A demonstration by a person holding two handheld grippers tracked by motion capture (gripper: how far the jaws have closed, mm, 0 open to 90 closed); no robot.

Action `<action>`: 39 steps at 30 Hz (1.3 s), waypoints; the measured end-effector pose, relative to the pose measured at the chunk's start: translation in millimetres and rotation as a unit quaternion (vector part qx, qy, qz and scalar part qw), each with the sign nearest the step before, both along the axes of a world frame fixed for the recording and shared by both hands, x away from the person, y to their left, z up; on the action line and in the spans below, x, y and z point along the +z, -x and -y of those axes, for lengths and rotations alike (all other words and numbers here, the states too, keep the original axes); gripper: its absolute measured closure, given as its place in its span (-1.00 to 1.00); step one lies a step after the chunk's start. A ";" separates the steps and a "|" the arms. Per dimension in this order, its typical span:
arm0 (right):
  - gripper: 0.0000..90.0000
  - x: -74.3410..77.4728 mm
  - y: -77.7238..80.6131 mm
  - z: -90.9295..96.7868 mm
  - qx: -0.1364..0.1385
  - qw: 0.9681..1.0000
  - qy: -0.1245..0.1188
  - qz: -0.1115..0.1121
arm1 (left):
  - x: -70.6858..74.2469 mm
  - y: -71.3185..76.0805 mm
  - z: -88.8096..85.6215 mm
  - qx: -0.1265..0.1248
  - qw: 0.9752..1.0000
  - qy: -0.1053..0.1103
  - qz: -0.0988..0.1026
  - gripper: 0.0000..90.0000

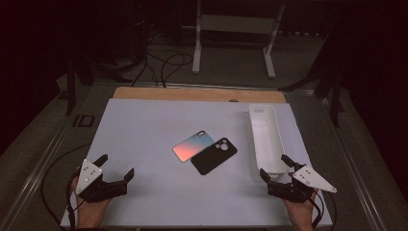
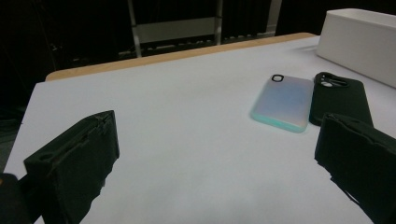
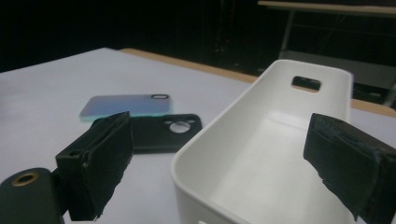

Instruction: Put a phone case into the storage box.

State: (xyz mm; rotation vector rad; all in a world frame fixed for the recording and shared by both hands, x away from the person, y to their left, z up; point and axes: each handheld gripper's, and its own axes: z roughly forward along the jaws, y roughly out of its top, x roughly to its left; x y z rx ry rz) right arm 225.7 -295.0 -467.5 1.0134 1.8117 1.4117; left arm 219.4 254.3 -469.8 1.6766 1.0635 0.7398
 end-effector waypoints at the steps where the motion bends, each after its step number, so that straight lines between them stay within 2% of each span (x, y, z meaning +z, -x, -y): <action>1: -0.82 -1.0 0.0 0.0 -0.001 1.000 -0.001 -0.002 | 0.3 0.1 -0.1 0.000 1.000 0.000 0.001 -0.99; 6: -0.82 -5.1 -0.9 -3.3 0.001 1.000 0.008 -0.009 | -0.8 -1.5 1.2 -0.005 1.000 0.001 -0.005 -0.99; 14: -0.82 -7.6 -0.5 -8.5 0.004 1.000 0.028 -0.008 | 6.9 -4.5 6.8 -0.016 1.000 -0.001 -0.023 -0.99; 19: -0.82 -9.4 -0.7 -10.2 0.005 0.999 0.030 -0.011 | 12.7 -17.2 14.6 -0.030 0.998 -0.016 -0.048 -0.99; 22: -0.82 -9.4 -0.2 -10.7 0.004 0.999 0.034 -0.010 | 14.4 -28.1 25.2 -0.044 0.997 -0.029 -0.059 -0.99; 25: -0.82 -9.4 -0.3 -10.5 0.003 0.999 0.031 -0.010 | 15.1 -43.0 39.2 -0.062 0.994 -0.044 -0.077 -0.99; 32: -0.82 -9.0 -0.3 -9.4 0.003 0.999 0.030 -0.010 | 12.1 -76.7 75.5 -0.097 0.985 -0.091 -0.112 -1.00; 33: -0.82 -9.0 -0.3 -9.4 0.003 0.999 0.030 -0.010 | 12.1 -76.7 75.5 -0.097 0.985 -0.091 -0.112 -1.00; 34: -0.82 -8.9 -0.1 -9.0 0.003 0.999 0.030 -0.010 | 10.8 -85.6 85.4 -0.104 0.982 -0.103 -0.120 -1.00; 39: -0.82 -8.6 0.2 -8.2 -0.001 1.000 0.026 -0.011 | 6.2 -103.6 103.1 -0.120 0.975 -0.122 -0.143 -1.00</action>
